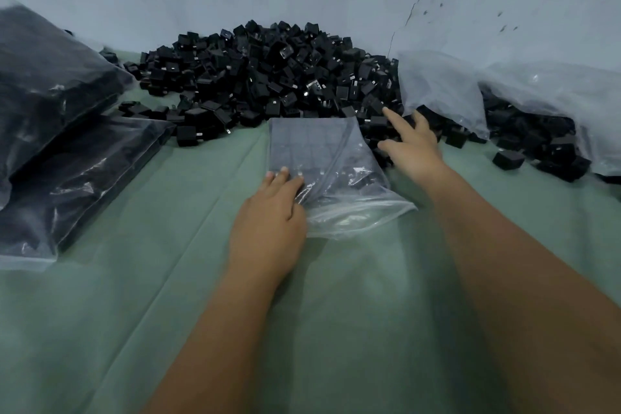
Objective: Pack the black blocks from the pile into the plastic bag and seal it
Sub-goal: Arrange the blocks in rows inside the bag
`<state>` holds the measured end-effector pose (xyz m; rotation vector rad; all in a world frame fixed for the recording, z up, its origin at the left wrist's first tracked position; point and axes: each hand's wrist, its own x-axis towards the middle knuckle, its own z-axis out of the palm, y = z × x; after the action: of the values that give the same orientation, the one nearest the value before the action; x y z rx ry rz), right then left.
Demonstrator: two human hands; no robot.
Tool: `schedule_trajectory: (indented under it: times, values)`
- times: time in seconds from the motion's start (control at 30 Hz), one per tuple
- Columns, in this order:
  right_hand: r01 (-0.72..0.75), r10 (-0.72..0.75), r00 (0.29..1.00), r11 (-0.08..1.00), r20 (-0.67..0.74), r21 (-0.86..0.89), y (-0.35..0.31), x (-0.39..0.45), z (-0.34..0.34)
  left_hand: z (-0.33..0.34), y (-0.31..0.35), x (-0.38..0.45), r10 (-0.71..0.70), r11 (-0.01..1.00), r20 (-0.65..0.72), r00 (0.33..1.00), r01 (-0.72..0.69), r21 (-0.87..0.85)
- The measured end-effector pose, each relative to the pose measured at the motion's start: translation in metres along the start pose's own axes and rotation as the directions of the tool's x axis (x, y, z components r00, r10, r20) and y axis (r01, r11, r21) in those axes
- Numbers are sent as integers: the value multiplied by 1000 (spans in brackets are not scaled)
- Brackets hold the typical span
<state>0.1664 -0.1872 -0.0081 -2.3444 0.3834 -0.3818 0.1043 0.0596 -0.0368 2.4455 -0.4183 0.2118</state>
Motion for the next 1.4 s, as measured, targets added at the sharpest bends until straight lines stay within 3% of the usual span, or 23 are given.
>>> schedule_trajectory:
  times: [0.13,0.23,0.3,0.4,0.5,0.67,0.8,0.87,0.97,1.07,1.23,1.4]
  values:
    - [106,-98,993,985,67,-136,-11,35,5,2,0,0,-1,1000,-17,1000,2,4]
    - [74,8,977,924,211,-376,-5,49,13,2,-2,1,-14,1000,-14,1000,14,-5]
    - [6,100,980,850,173,-527,7,48,13,2,-3,1,-15,1000,2,1000,15,4]
    - [-39,70,997,822,33,-569,22,35,7,1,-2,2,-18,1000,-1,1000,18,11]
    - [-38,-17,994,860,-104,-508,34,14,2,1,-2,2,-21,1000,-2,1000,21,7]
    - [9,-73,980,945,-187,-326,39,-17,-1,1,-2,2,-12,1000,-10,1000,12,2]
    - [136,-169,915,984,-365,-114,37,-42,-3,1,-4,2,-8,1000,-3,1000,8,-11]
    - [209,-125,865,970,-487,122,32,-58,-6,0,-4,1,-5,1000,-11,1000,5,-1]
    - [199,85,800,896,-593,396,20,-81,-8,-2,-2,-1,40,999,-25,999,-41,-22]
    - [197,184,808,810,-559,552,9,-102,-4,-5,1,-6,119,992,37,992,-118,-36]
    - [191,173,877,731,-448,656,-12,-126,6,-4,0,-9,166,985,136,977,-170,21]
    - [286,-2,901,754,-433,591,-34,-145,19,-1,-7,-4,135,972,-48,990,-142,-189]
